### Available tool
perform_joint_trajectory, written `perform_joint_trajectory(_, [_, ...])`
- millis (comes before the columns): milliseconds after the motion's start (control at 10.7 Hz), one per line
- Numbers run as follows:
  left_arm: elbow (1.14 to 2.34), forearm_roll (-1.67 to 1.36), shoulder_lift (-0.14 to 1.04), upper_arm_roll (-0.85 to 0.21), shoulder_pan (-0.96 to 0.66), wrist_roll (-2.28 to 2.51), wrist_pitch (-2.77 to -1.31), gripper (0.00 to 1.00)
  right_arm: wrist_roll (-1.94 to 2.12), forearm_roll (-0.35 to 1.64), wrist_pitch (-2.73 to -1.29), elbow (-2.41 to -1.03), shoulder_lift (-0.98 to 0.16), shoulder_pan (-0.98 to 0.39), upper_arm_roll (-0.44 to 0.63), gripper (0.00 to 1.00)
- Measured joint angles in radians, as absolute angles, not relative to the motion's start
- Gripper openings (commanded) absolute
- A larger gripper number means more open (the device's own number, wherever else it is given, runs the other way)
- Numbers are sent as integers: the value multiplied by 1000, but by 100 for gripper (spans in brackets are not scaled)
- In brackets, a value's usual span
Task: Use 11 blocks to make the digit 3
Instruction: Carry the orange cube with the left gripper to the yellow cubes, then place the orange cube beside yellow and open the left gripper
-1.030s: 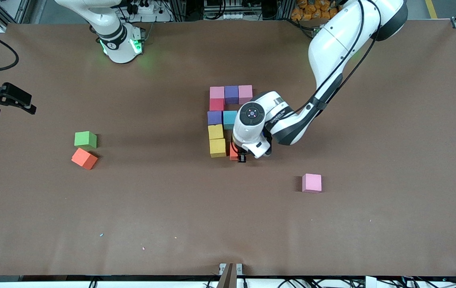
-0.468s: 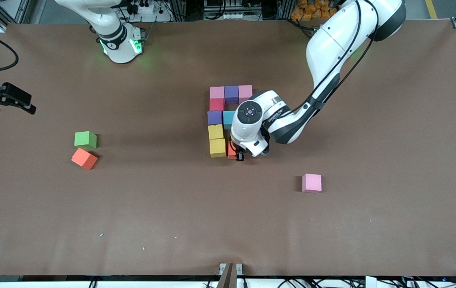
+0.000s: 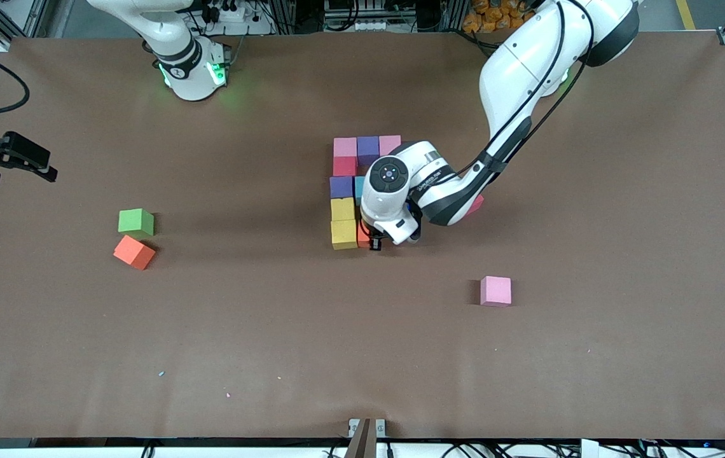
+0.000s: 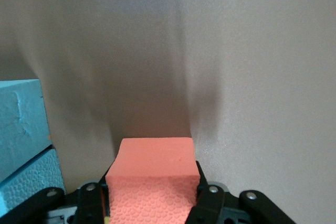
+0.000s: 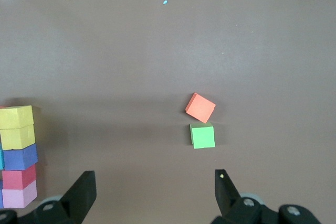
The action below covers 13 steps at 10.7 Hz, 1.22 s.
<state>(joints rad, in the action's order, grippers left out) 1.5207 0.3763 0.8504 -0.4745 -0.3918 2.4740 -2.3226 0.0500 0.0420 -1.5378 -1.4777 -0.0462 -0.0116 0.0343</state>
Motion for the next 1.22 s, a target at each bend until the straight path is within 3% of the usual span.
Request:
perform_joint_trajectory(1030, [1518,376,853,-473,-401,2520,-2326,0,50,42,-1538,-1478,-60,-13,31,100])
perform_joint_trajectory(1124, [1518,376,853,-473,-401,2524,-2326,13,50,42,-1538,-1478,-60,-13,31,100])
perform_joint_trajectory(1218, [1518,376,853,-473,-401,2526,-2327,60,50,42,-1537,-1478,-60,-13,31,100])
